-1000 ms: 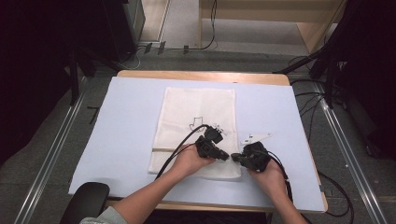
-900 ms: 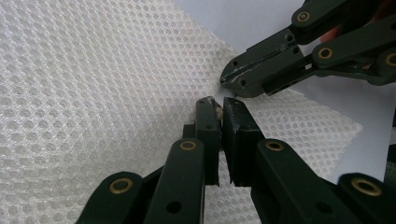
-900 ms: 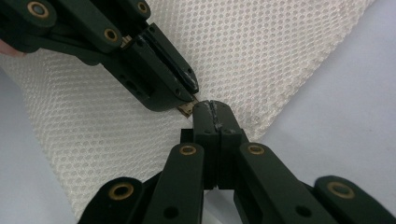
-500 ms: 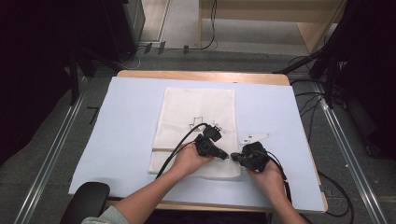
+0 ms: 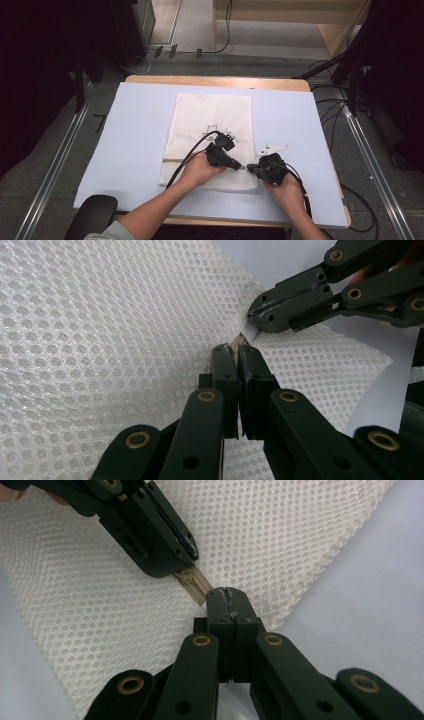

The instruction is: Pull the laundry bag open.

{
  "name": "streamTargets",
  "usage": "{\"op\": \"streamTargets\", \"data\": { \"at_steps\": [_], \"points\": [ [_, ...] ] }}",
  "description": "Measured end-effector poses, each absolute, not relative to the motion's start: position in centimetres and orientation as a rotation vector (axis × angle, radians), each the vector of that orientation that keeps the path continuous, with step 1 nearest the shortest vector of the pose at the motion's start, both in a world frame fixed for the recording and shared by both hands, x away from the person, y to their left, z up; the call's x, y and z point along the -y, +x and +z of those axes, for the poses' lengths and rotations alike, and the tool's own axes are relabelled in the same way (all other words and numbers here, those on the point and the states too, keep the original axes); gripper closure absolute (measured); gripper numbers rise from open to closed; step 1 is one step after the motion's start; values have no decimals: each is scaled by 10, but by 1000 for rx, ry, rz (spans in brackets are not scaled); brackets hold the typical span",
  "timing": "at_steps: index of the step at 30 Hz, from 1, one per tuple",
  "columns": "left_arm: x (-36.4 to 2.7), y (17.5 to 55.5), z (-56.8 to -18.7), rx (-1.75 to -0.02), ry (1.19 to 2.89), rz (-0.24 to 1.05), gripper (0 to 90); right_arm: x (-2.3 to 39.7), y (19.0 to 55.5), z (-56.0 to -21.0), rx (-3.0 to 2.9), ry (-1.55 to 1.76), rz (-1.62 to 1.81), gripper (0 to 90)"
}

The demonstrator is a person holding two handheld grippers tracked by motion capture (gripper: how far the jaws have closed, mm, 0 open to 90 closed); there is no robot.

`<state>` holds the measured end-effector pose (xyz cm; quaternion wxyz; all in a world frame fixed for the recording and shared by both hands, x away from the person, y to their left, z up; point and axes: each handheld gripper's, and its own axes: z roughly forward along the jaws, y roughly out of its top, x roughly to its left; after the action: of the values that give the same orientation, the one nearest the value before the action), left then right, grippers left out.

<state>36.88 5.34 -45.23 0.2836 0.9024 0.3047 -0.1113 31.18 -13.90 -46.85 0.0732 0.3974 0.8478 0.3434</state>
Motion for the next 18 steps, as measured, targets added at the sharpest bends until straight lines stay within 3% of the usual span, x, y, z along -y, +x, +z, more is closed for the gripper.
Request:
{"op": "streamTargets", "data": {
  "at_steps": [18],
  "points": [
    [-54,366,-449,-834,2434,-233,892,137,310,-468,-2533,1210,1021,900]
  ]
}}
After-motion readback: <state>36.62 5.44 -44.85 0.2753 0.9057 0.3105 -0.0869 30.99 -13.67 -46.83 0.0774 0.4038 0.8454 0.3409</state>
